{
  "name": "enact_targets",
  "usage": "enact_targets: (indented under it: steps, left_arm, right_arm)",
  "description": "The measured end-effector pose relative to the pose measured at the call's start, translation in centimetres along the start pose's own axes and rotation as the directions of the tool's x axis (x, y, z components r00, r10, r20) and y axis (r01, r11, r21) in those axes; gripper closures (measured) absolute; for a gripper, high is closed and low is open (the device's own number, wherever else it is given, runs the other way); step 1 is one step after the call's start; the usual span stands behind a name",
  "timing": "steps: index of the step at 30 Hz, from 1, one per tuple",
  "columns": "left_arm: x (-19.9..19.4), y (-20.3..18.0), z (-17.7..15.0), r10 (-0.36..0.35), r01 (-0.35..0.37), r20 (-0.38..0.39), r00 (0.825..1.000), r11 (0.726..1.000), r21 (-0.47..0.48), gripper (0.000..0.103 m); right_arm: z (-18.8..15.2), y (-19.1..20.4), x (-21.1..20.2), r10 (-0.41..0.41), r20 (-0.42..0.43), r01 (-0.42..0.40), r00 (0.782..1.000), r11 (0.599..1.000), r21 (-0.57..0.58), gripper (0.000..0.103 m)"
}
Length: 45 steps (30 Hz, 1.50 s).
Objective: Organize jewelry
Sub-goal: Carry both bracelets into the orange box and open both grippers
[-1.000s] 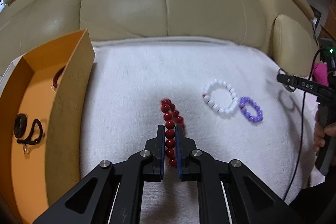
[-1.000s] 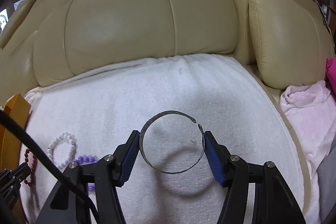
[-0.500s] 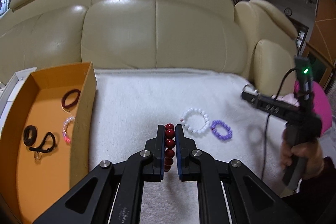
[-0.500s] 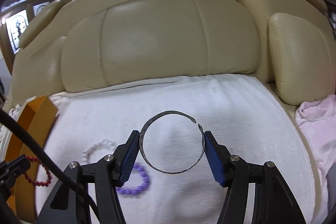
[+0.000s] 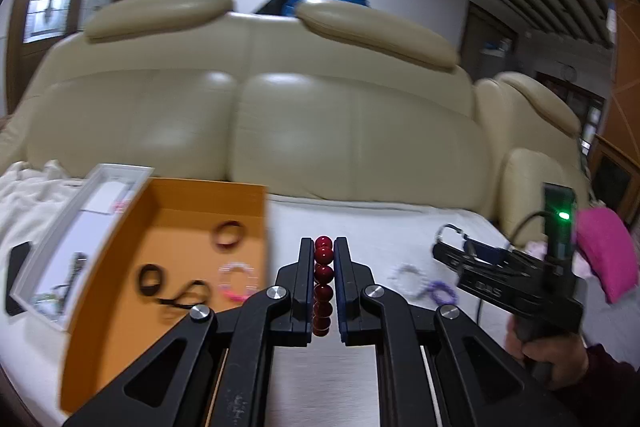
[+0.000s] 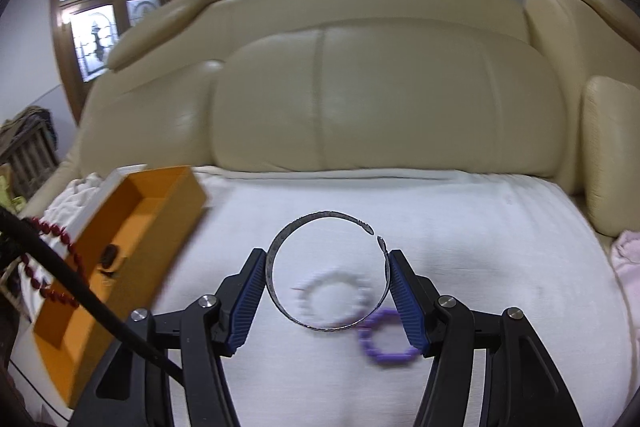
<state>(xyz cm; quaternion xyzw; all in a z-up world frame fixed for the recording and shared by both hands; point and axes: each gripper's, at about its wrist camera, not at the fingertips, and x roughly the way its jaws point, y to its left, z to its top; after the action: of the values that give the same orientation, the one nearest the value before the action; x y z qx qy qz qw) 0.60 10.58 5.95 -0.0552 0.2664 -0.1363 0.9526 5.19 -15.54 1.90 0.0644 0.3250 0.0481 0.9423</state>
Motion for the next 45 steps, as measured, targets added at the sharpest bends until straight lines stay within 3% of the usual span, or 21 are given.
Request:
enact_targets:
  steps: [5, 10, 14, 20, 24, 28, 33, 39, 45]
  left_arm:
    - [-1.5, 4.2, -0.4, 0.118, -0.118, -0.006, 0.993, 0.99, -0.07, 0.094]
    - [-1.1, 7.8, -1.6, 0.194, -0.2, -0.056, 0.979, 0.971, -0.134, 0.094]
    - [0.3, 10.3, -2.7, 0.228, -0.245, -0.115, 0.967, 0.956, -0.159, 0.094]
    - [1.5, 12.5, -4.1, 0.229, -0.262, -0.194, 0.954, 0.95, -0.169, 0.094]
    - [2.0, 12.5, -4.2, 0.23, -0.266, -0.208, 0.951, 0.95, -0.162, 0.094]
    - [2.5, 12.1, -4.1, 0.224, -0.263, -0.219, 0.95, 0.95, -0.168, 0.093]
    - [3.6, 11.3, -3.9, 0.194, -0.237, -0.239, 0.952, 0.956, -0.171, 0.093]
    - [3.8, 12.7, -4.4, 0.172, -0.239, -0.271, 0.947, 0.942, -0.237, 0.093]
    - [4.4, 13.2, -5.1, 0.146, -0.231, -0.303, 0.942, 0.937, -0.264, 0.093]
  right_arm:
    - [0.4, 5.0, -0.8, 0.128, 0.026, -0.127, 0.991, 0.991, -0.038, 0.039]
    - [-0.4, 10.1, -1.4, 0.272, 0.034, -0.268, 0.962, 0.958, -0.102, 0.039]
    - [-1.4, 13.3, -0.3, 0.385, -0.025, -0.385, 0.923, 0.915, -0.117, 0.039]
    - [-3.0, 17.6, 1.1, 0.467, -0.092, -0.476, 0.88, 0.857, -0.198, 0.039]
    - [-2.9, 18.7, 2.6, 0.473, -0.115, -0.487, 0.874, 0.848, -0.209, 0.039]
    - [-2.1, 19.3, 3.7, 0.453, -0.128, -0.47, 0.882, 0.858, -0.206, 0.039]
    - [1.1, 21.6, 8.0, 0.366, -0.252, -0.42, 0.896, 0.881, -0.217, 0.039]
    - [5.4, 22.6, 14.0, 0.34, -0.369, -0.401, 0.865, 0.91, -0.101, 0.039]
    - [6.8, 24.7, 19.1, 0.34, -0.45, -0.383, 0.826, 0.924, -0.006, 0.039]
